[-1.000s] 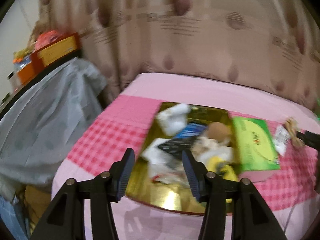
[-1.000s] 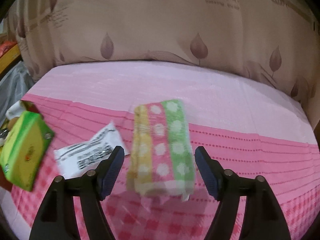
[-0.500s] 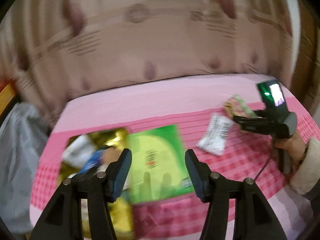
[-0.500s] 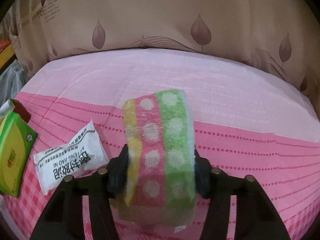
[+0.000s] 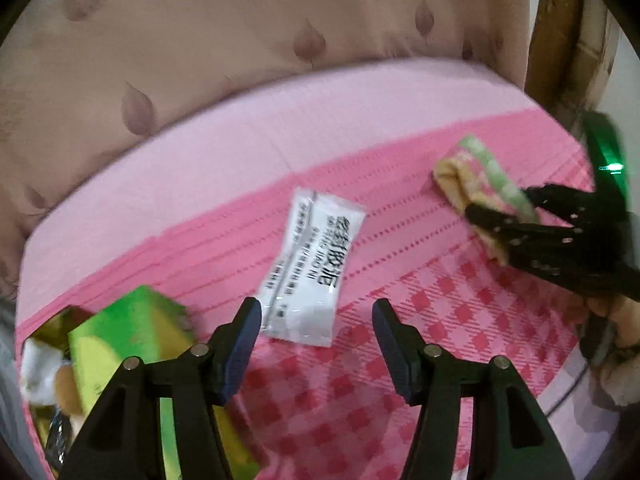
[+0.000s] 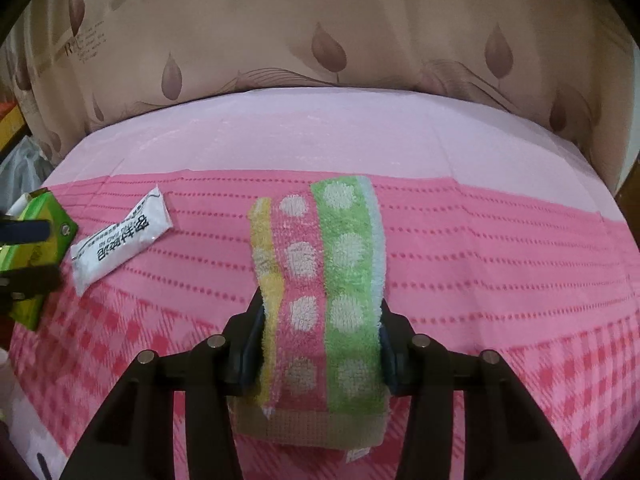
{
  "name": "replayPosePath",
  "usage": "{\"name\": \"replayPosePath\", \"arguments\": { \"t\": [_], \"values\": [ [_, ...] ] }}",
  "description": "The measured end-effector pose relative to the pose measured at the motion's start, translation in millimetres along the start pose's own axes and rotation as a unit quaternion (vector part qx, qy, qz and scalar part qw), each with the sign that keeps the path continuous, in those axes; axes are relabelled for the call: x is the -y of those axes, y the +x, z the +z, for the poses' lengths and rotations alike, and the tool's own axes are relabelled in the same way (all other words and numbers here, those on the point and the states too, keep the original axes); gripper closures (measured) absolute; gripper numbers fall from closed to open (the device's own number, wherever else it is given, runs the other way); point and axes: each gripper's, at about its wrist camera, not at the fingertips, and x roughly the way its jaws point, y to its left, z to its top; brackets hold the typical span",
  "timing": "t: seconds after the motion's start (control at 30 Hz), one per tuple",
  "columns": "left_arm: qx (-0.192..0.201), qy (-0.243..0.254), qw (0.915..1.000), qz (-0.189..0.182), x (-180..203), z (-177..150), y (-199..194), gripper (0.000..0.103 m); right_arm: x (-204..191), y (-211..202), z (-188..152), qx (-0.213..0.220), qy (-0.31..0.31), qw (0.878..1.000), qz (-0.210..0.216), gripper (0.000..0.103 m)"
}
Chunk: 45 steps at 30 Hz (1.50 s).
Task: Organize soft objects
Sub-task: 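Grasp the striped towel with the right gripper while the left gripper grasps the white sachet, then carry the white sachet into the tin and open the left gripper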
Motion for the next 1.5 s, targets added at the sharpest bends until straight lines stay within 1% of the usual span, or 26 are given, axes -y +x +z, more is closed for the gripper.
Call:
{"name": "replayPosePath", "arguments": {
  "t": [0.07, 0.2, 0.37, 0.43, 0.5, 0.6, 0.63, 0.67, 0.73, 0.9, 0.97, 1.2, 1.27, 1.33, 1.5],
  "values": [
    [-0.013, 0.007, 0.9999, -0.004, 2.0, 5.7, 12.5, 0.044, 0.6, 0.0, -0.1, 0.001, 0.003, 1.0, 0.002, 0.059],
    [-0.027, 0.013, 0.9995, 0.003, 2.2, 20.1, 32.1, 0.044, -3.0, 0.5, -1.5, -0.001, -0.007, 1.0, -0.004, 0.057],
    [-0.041, 0.003, 0.9991, 0.011, -9.9, 34.9, 52.5, 0.044, 0.0, 0.7, -1.6, 0.0, -0.001, 1.0, 0.005, 0.055],
    [-0.049, -0.006, 0.9988, 0.003, -14.7, 35.4, 61.2, 0.041, -0.3, 0.8, -1.5, 0.0, -0.003, 1.0, 0.004, 0.055],
    [-0.044, -0.018, 0.9989, 0.001, -17.4, 40.1, 64.3, 0.039, 0.3, 1.2, -1.2, -0.001, -0.003, 1.0, 0.005, 0.054],
    [-0.036, -0.041, 0.9984, -0.014, -24.5, 42.7, 67.3, 0.04, 0.7, 0.8, -1.5, -0.001, -0.004, 1.0, 0.005, 0.053],
    [-0.032, -0.048, 0.9982, -0.017, -24.6, 41.5, 68.1, 0.042, 0.7, 1.0, -1.5, -0.001, -0.005, 1.0, 0.005, 0.052],
    [-0.026, -0.052, 0.9981, -0.018, -22.7, 37.3, 68.0, 0.047, 0.5, 1.3, -1.3, -0.001, -0.005, 1.0, 0.005, 0.052],
    [-0.021, -0.057, 0.9979, -0.021, -20.5, 34.2, 65.9, 0.048, -1.5, 0.7, -1.6, -0.002, -0.007, 1.0, 0.003, 0.052],
    [-0.011, -0.054, 0.9984, -0.008, -10.2, 26.5, 58.0, 0.05, -5.8, 1.4, -1.1, -0.003, -0.014, 1.0, -0.004, 0.051],
    [-0.003, -0.055, 0.9985, -0.004, -1.4, 20.4, 47.3, 0.05, -7.2, 2.0, -1.1, -0.004, -0.015, 1.0, -0.006, 0.051],
    [0.025, -0.06, 0.9973, 0.034, 9.8, 4.9, 10.8, 0.05, -8.7, 3.3, -1.4, -0.005, -0.021, 1.0, -0.013, 0.051],
    [0.035, -0.061, 0.996, 0.055, 11.2, -0.1, -0.4, 0.05, -8.6, 3.3, -1.8, -0.005, -0.022, 1.0, -0.014, 0.051],
    [0.046, -0.061, 0.9948, 0.067, 12.5, -6.2, -11.5, 0.05, -9.1, 3.5, -1.8, -0.005, -0.023, 1.0, -0.016, 0.051],
    [0.057, -0.065, 0.9933, 0.077, 8.0, -21.1, -35.2, 0.05, -10.2, 3.6, -2.3, -0.005, -0.026, 0.999, -0.019, 0.051]
  ]
}}
